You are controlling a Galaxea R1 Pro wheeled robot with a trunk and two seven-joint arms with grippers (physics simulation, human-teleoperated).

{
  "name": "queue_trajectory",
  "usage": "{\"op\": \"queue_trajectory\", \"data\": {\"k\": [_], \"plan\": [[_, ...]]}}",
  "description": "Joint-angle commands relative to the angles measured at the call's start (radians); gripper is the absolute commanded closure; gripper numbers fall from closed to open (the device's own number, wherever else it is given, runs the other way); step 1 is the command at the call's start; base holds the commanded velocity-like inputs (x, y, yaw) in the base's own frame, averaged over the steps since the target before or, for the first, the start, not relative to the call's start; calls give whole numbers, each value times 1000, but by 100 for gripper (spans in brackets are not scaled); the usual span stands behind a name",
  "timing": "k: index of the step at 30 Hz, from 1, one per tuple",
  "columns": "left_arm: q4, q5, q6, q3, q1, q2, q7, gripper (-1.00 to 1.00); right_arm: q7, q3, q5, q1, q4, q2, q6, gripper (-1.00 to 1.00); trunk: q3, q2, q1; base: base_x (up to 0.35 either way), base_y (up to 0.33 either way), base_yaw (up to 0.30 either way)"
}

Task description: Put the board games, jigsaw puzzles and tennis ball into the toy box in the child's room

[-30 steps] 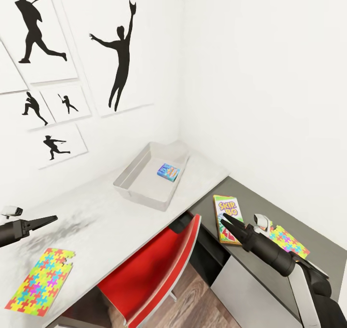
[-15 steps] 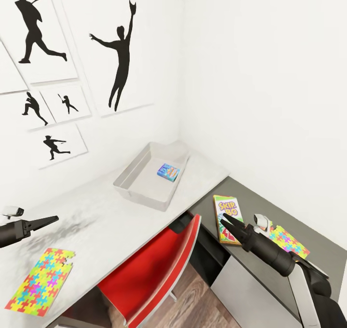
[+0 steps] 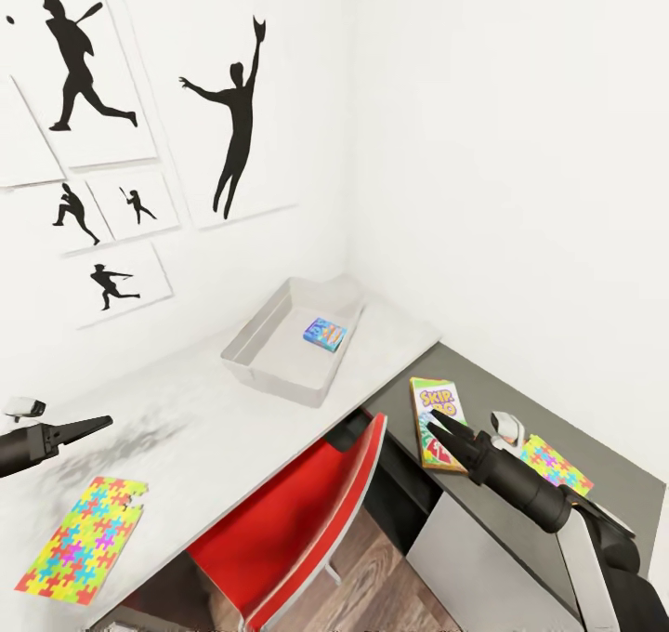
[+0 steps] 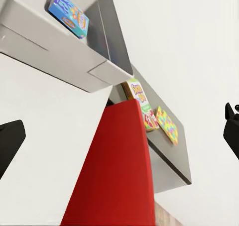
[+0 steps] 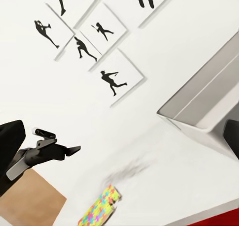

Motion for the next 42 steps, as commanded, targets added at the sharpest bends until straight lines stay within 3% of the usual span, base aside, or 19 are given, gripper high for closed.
{"op": "queue_trajectory", "data": {"k": [1, 26, 42], "plan": [[0, -1, 11, 0, -1, 1, -4, -100, 1, 0, -5, -1, 0, 0, 4, -100, 0, -2, 0, -163, 0, 0], [0, -1, 11, 1, -1, 4, -4, -100, -1, 1, 3, 0, 0, 0, -17, -100, 41, -2, 0, -72, 0, -66], [0, 0, 11, 1, -1, 5, -4, -100, -7, 1, 5, 0, 1, 0, -18, -100, 67, -2, 0, -192, 0, -109]]}}
